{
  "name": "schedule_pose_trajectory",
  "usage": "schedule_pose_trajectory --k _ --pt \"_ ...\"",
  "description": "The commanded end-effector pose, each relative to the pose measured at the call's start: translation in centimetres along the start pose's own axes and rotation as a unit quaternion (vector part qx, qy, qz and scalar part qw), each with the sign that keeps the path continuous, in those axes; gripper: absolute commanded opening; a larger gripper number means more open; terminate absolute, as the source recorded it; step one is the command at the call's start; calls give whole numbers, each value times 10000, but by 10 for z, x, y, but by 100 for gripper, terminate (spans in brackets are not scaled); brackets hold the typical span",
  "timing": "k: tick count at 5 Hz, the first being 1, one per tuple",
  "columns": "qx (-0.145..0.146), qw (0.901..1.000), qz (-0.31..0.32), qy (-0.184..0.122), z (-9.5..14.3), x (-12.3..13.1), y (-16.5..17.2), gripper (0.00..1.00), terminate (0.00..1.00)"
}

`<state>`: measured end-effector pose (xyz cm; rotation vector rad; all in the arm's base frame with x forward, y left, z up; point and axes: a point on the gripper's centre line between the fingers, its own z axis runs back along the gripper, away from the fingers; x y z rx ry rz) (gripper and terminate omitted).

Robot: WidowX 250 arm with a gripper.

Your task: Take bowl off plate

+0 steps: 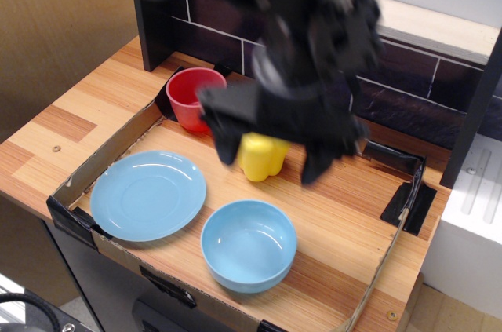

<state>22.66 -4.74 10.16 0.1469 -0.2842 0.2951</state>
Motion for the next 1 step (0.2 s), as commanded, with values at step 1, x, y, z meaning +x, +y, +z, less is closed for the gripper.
schedule_pose_trajectory --k 1 --pt "-80 9998 58 -164 10 5 0 100 100"
